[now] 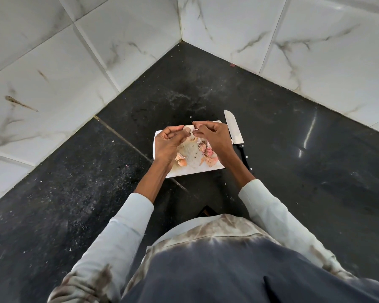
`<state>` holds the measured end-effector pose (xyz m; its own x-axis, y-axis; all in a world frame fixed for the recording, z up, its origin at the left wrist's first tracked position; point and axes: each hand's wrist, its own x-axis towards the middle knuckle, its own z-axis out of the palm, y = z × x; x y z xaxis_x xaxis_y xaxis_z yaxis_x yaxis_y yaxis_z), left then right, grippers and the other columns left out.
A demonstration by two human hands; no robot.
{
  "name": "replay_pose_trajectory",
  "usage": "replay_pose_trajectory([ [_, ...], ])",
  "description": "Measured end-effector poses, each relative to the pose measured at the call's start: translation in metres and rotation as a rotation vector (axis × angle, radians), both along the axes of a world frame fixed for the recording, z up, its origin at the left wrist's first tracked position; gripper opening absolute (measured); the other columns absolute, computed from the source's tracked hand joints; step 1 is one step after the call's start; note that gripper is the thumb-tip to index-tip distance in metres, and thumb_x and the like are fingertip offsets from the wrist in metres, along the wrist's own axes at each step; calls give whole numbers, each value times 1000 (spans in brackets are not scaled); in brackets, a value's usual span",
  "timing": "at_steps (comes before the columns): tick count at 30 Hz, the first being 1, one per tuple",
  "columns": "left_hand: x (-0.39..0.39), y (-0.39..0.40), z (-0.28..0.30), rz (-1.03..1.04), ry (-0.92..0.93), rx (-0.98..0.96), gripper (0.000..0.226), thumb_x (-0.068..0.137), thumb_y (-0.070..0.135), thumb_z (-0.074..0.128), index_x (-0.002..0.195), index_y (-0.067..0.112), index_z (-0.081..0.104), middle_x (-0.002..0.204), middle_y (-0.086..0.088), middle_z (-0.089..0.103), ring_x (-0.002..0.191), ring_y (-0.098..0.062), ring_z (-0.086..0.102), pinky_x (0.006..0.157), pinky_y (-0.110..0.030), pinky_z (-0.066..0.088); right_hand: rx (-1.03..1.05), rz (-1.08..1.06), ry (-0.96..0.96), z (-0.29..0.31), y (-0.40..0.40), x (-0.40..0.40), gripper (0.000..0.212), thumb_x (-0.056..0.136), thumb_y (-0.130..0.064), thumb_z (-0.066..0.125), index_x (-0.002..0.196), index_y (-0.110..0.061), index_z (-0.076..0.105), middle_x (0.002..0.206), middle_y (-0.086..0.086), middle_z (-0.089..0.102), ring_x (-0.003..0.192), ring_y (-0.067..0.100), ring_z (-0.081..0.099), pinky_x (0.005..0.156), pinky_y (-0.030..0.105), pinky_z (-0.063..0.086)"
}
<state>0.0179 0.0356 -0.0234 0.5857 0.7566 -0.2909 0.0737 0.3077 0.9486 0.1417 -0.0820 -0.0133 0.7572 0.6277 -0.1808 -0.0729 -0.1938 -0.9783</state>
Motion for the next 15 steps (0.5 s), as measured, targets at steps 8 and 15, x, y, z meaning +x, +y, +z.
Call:
replay_pose_trajectory([
  [8,-1,-2,2,-17,-2,-26,32,86,16,88,115,6,78,104,-13,83,99,-24,81,88,-29,64,1,30,-49,0,-4,0,21,97,-20,75,117,-14,80,109,-1,81,102,13,77,100,40,61],
  [15,0,-6,1,-10,44,34,29,85,18,90,111,8,80,104,-8,83,100,-24,81,95,-34,64,-41,15,-237,0,-1,-2,14,92,-15,78,105,-15,83,94,-8,80,88,5,77,86,27,65],
])
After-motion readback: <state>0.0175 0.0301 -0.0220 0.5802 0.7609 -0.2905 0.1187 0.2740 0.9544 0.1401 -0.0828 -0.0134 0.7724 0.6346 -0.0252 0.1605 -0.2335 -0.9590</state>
